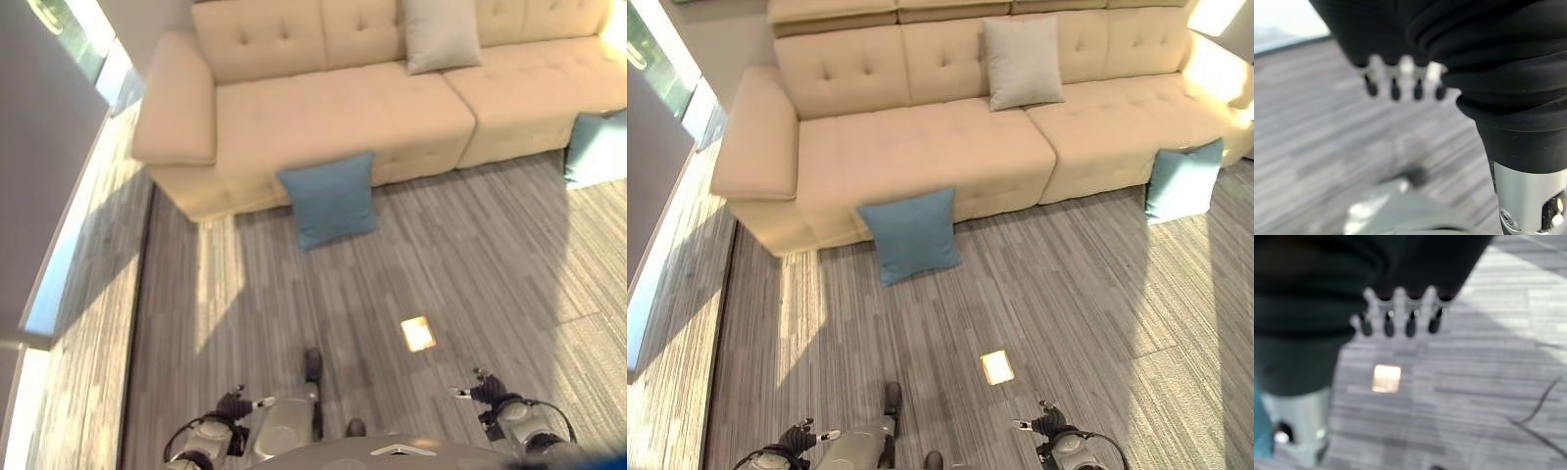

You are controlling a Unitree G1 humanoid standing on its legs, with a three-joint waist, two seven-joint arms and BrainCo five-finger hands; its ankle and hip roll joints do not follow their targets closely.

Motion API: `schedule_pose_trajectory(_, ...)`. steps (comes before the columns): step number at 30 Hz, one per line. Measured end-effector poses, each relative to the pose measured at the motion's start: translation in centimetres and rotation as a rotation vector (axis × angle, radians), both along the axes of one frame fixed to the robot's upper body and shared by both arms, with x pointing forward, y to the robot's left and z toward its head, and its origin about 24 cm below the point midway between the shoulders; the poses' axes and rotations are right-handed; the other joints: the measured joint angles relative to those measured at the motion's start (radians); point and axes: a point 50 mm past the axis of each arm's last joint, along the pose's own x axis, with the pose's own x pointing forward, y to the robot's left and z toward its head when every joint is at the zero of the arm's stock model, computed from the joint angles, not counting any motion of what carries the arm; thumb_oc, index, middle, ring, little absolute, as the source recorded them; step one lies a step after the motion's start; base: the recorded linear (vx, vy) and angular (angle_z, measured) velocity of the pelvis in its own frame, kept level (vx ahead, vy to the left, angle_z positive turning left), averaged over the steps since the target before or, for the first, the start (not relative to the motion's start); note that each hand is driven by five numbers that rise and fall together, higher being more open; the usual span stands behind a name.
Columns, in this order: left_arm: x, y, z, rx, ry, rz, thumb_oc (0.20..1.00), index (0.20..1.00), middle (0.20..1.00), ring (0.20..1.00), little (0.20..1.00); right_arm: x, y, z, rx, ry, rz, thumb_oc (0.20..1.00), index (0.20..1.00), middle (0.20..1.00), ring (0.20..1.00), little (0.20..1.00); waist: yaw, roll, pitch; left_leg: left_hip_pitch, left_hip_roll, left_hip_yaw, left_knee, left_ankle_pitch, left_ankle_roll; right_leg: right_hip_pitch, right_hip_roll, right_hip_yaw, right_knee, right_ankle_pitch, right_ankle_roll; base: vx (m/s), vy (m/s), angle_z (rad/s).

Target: Pick up all the scattered cushions and arrange them neatly on the sofa.

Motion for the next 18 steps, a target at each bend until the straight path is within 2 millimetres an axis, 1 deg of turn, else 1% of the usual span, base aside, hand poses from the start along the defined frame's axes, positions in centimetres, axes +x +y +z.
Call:
schedule_pose_trajectory(1, 0.1, 0.2, 0.1, 0.005, 0.002, -0.001, 1.000, 1.000, 1.000, 1.000, 1.000, 0.5, 0.4, 0.1, 0.007, -0.013, 0.008, 1.000, 1.000, 1.000, 1.000, 1.000, -0.007, 0.008, 0.007, 0.050, 0.007, 0.014, -0.031, -0.034, 0.017, -0.090, -0.011, -0.004, 0.235, -0.054, 0.005, 0.17, 0.115, -0.38)
schedule_pose_trajectory(2, 0.7, 1.0, 0.4, 0.036, -0.008, -0.047, 1.000, 1.000, 1.000, 1.000, 1.000, 0.6, 1.1, 0.0, 0.027, -0.028, 0.041, 1.000, 1.000, 1.000, 1.000, 1.000, -0.032, -0.001, 0.006, 0.104, -0.012, -0.007, -0.058, -0.056, 0.035, -0.331, -0.086, -0.023, 0.726, -0.071, 0.027, 0.22, 0.080, 0.03)
schedule_pose_trajectory(3, 1.4, 1.3, 0.7, 0.047, -0.025, -0.049, 1.000, 1.000, 1.000, 1.000, 1.000, 0.5, 1.3, 0.0, 0.032, -0.034, 0.047, 1.000, 1.000, 1.000, 1.000, 1.000, -0.041, -0.038, -0.001, 0.120, -0.042, -0.010, -0.065, -0.061, 0.044, -0.388, -0.135, -0.011, 0.792, -0.088, 0.036, 0.29, 0.048, 0.28)
schedule_pose_trajectory(4, 2.0, 1.5, 1.0, 0.052, -0.046, -0.048, 1.000, 1.000, 1.000, 1.000, 1.000, 0.5, 1.4, 0.0, 0.035, -0.035, 0.048, 1.000, 1.000, 1.000, 1.000, 1.000, -0.042, -0.050, 0.002, 0.134, -0.067, -0.007, -0.072, -0.078, 0.054, -0.438, -0.175, 0.008, 0.795, -0.099, 0.051, 0.40, -0.035, 0.28)
schedule_pose_trajectory(5, 2.5, 1.4, 1.1, 0.050, -0.063, -0.052, 1.000, 1.000, 1.000, 1.000, 1.000, 0.7, 1.4, 0.1, 0.036, -0.044, 0.051, 1.000, 1.000, 1.000, 1.000, 1.000, -0.038, -0.058, 0.005, 0.149, -0.081, -0.010, -0.081, -0.084, 0.060, -0.475, -0.195, 0.022, 0.767, -0.100, 0.050, 0.29, -0.054, 0.15)
schedule_pose_trajectory(6, 3.4, 1.2, 1.4, 0.046, -0.088, -0.060, 1.000, 1.000, 1.000, 1.000, 1.000, 1.0, 1.5, 0.2, 0.037, -0.053, 0.054, 1.000, 1.000, 1.000, 1.000, 1.000, -0.036, -0.060, 0.008, 0.159, -0.086, -0.020, -0.088, -0.093, 0.059, -0.498, -0.199, 0.028, 0.731, -0.102, 0.044, 0.44, -0.131, 0.11)
schedule_pose_trajectory(7, 3.6, 0.8, 1.3, 0.036, -0.090, -0.061, 1.000, 1.000, 1.000, 1.000, 1.000, 1.6, 1.7, 0.3, 0.041, -0.067, 0.060, 1.000, 1.000, 1.000, 1.000, 1.000, -0.041, -0.050, 0.016, 0.177, -0.079, -0.039, -0.093, -0.094, 0.048, -0.507, -0.181, 0.028, 0.594, -0.101, 0.038, 0.37, -0.126, 0.48)
schedule_pose_trajectory(8, 3.7, 0.6, 1.3, 0.032, -0.093, -0.061, 1.000, 1.000, 1.000, 1.000, 1.000, 1.7, 2.0, 0.2, 0.047, -0.065, 0.068, 1.000, 1.000, 1.000, 1.000, 1.000, -0.052, -0.037, 0.028, 0.198, -0.072, -0.061, -0.093, -0.106, 0.034, -0.507, -0.153, 0.028, 0.384, -0.061, 0.035, 0.49, -0.174, 0.55)
schedule_pose_trajectory(9, 4.1, 0.6, 1.4, 0.034, -0.100, -0.058, 1.000, 1.000, 1.000, 1.000, 1.000, 1.7, 2.2, 0.1, 0.052, -0.061, 0.066, 1.000, 1.000, 1.000, 1.000, 1.000, -0.055, -0.034, 0.034, 0.214, -0.070, -0.090, -0.091, -0.136, 0.015, -0.514, -0.130, 0.044, 0.288, -0.005, 0.032, 0.32, -0.133, 0.64)
schedule_pose_trajectory(10, 3.8, 0.8, 1.3, 0.035, -0.090, -0.047, 1.000, 1.000, 1.000, 1.000, 1.000, 2.1, 2.5, 0.2, 0.059, -0.069, 0.071, 1.000, 1.000, 1.000, 1.000, 1.000, -0.059, -0.029, 0.037, 0.226, -0.068, -0.110, -0.090, -0.154, 0.007, -0.513, -0.110, 0.069, 0.187, 0.072, 0.029, 0.31, -0.144, 0.42)
schedule_pose_trajectory(11, 3.8, 0.8, 1.3, 0.035, -0.090, -0.042, 1.000, 1.000, 1.000, 1.000, 1.000, 2.3, 2.5, 0.3, 0.061, -0.074, 0.074, 1.000, 1.000, 1.000, 1.000, 1.000, -0.064, -0.031, 0.039, 0.238, -0.068, -0.116, -0.090, -0.166, 0.005, -0.513, -0.100, 0.088, 0.114, 0.131, 0.039, 0.29, -0.165, 0.57)
schedule_pose_trajectory(12, 3.6, 0.9, 1.3, 0.035, -0.085, -0.037, 1.000, 1.000, 1.000, 1.000, 1.000, 2.4, 2.6, 0.3, 0.065, -0.077, 0.070, 1.000, 1.000, 1.000, 1.000, 1.000, -0.061, -0.041, 0.044, 0.275, -0.076, -0.138, -0.095, -0.184, -0.004, -0.487, -0.094, 0.094, 0.014, 0.209, 0.025, 0.21, -0.123, 0.62)
schedule_pose_trajectory(13, 3.1, 0.9, 1.1, 0.033, -0.074, -0.035, 1.000, 1.000, 1.000, 1.000, 1.000, 2.0, 2.6, 0.1, 0.066, -0.068, 0.068, 1.000, 1.000, 1.000, 1.000, 1.000, -0.062, -0.049, 0.041, 0.308, -0.082, -0.150, -0.095, -0.193, -0.009, -0.463, -0.105, 0.086, 0.001, 0.243, 0.008, 0.29, -0.203, 0.71)
schedule_pose_trajectory(14, 2.4, 0.5, 0.8, 0.024, -0.057, -0.034, 1.000, 1.000, 1.000, 1.000, 1.000, 1.6, 2.4, 0.0, 0.063, -0.055, 0.060, 1.000, 1.000, 1.000, 1.000, 1.000, -0.064, -0.047, 0.039, 0.355, -0.077, -0.175, -0.093, -0.218, -0.029, -0.427, -0.106, 0.076, 0.010, 0.317, -0.023, 0.18, -0.133, 0.59)
schedule_pose_trajectory(15, 1.8, 0.4, 0.6, 0.019, -0.044, -0.030, 1.000, 1.000, 1.000, 1.000, 1.000, 1.4, 2.3, 0.0, 0.062, -0.052, 0.053, 1.000, 1.000, 1.000, 1.000, 1.000, -0.064, -0.046, 0.039, 0.364, -0.070, -0.180, -0.082, -0.226, -0.042, -0.405, -0.105, 0.067, 0.019, 0.338, -0.044, 0.24, -0.203, 0.71)
schedule_pose_trajectory(16, 1.8, -0.2, 0.5, 0.004, -0.045, -0.032, 1.000, 1.000, 1.000, 1.000, 1.000, 1.2, 2.1, -0.1, 0.061, -0.044, 0.037, 1.000, 1.000, 1.000, 1.000, 1.000, -0.063, -0.039, 0.032, 0.353, -0.055, -0.204, -0.009, -0.249, -0.071, -0.371, -0.099, 0.035, 0.007, 0.304, -0.081, 0.10, -0.126, 0.57)
schedule_pose_trajectory(17, 1.8, -0.2, 0.5, 0.002, -0.046, -0.032, 1.000, 1.000, 1.000, 1.000, 1.000, 1.2, 2.1, -0.1, 0.061, -0.046, 0.037, 1.000, 1.000, 1.000, 1.000, 1.000, -0.060, -0.043, 0.034, 0.343, -0.056, -0.201, 0.033, -0.250, -0.073, -0.349, -0.099, 0.028, -0.005, 0.298, -0.084, 0.12, -0.248, 0.57)
schedule_pose_trajectory(18, 1.4, -0.2, 0.4, 0.002, -0.039, -0.028, 1.000, 1.000, 1.000, 1.000, 1.000, 1.5, 2.0, 0.0, 0.058, -0.054, 0.038, 1.000, 1.000, 1.000, 1.000, 1.000, -0.049, -0.053, 0.033, 0.299, -0.058, -0.182, 0.147, -0.261, -0.092, -0.309, -0.099, 0.024, -0.037, 0.302, -0.101, 0.12, -0.252, 0.38)
